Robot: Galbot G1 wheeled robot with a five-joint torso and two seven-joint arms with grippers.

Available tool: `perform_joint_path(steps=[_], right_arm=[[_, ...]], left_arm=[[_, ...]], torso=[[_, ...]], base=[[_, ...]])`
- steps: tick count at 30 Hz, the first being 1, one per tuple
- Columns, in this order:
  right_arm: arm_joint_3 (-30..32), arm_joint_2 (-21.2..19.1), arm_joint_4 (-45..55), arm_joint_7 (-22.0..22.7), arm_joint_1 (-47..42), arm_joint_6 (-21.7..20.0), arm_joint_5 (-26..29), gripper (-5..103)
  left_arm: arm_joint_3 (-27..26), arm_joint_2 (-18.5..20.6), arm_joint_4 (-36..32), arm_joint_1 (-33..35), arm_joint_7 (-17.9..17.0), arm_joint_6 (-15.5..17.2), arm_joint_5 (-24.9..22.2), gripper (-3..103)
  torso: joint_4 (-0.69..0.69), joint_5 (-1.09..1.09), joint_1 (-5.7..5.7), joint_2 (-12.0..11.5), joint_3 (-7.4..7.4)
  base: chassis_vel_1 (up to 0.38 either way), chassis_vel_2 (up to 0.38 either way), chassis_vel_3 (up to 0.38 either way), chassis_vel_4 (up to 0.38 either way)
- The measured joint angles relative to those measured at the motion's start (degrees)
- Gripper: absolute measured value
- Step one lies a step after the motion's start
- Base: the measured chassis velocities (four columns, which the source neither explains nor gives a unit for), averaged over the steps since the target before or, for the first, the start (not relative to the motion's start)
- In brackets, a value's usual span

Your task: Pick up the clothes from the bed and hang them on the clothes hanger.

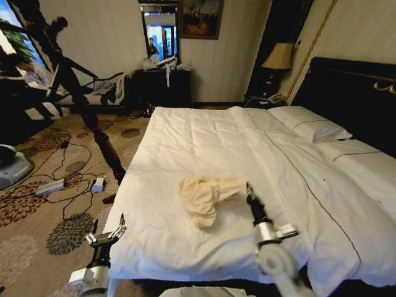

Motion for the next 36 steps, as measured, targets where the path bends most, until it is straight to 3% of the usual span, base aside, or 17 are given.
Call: perform_joint_path(steps=[2,4,7,8,12,15,18,29,32,33,34,36], right_arm=[[3.6,-6.3,4.2,-1.8,0.0,0.8,4.7,0],[4.5,-7.9,5.3,-1.9,0.3,0.8,6.2,0],[8.6,-15.3,8.8,-2.2,2.9,0.8,12.5,0],[8.6,-15.3,8.8,-2.2,2.9,0.8,12.5,0],[14.9,-24.1,9.9,-4.4,7.8,0.7,19.9,0],[16.9,-26.2,9.9,-4.6,11.0,0.7,23.1,0],[17.3,-26.5,9.6,-4.6,12.5,0.7,24.1,0],[12.3,-17.1,2.6,-2.4,11.0,0.5,16.6,0],[11.2,-15.9,-3.7,5.2,12.0,-1.7,10.4,0],[11.2,-15.9,-3.7,5.2,12.0,-1.7,10.4,0],[11.0,-15.8,-6.0,8.5,12.6,-2.8,8.5,0],[10.5,-15.5,-13.7,19.9,14.6,-7.1,3.6,0]], left_arm=[[0.0,0.1,-0.4,0.1,0.0,0.0,0.3,100],[0.0,0.1,-0.5,0.1,0.0,0.0,0.4,100],[0.1,0.1,-0.7,0.1,0.0,-0.1,0.9,100],[0.1,0.1,-0.7,0.1,0.0,-0.1,0.9,100],[0.0,0.2,-0.7,0.0,0.0,-0.3,1.2,100],[-0.3,0.3,-0.2,-0.2,0.0,-0.5,1.2,100],[-0.3,0.3,0.5,-0.2,0.0,-0.8,1.2,100],[0.1,0.2,2.7,-0.8,0.0,-0.9,1.8,100],[0.2,0.4,3.2,-0.9,0.0,-0.8,1.8,100],[0.2,0.4,3.2,-0.9,0.0,-0.8,1.8,100],[0.2,0.4,3.3,-0.9,0.0,-0.8,1.8,100],[0.2,0.5,3.5,-1.0,0.1,-0.8,1.8,100]], torso=[[-0.01,0.02,0.0,0.0,0.0],[-0.01,0.02,0.0,0.0,0.0],[0.0,0.02,0.0,0.0,0.0],[0.0,0.02,0.0,0.0,0.0],[0.0,0.01,0.0,0.0,0.0],[0.01,-0.01,0.0,0.0,0.0],[0.01,-0.01,0.0,0.0,0.0],[-0.01,0.0,0.0,0.0,0.0],[0.0,0.0,0.0,0.0,0.0],[0.0,0.0,0.0,0.0,0.0],[0.0,0.0,0.0,0.0,0.0],[0.01,0.02,0.0,0.0,0.0]], base=[[0.0,0.0,0.0,0.0],[0.0,0.0,0.0,0.0],[0.0,0.0,0.0,0.0],[0.0,0.0,0.0,0.0],[0.0,0.0,0.0,0.0],[0.0,0.0,0.0,0.0],[0.0,0.0,0.0,0.0],[0.0,0.0,0.0,0.0],[0.0,0.0,0.0,0.0],[0.0,0.0,0.0,0.0],[0.0,0.0,0.0,0.0],[0.0,0.0,0.0,0.0]])
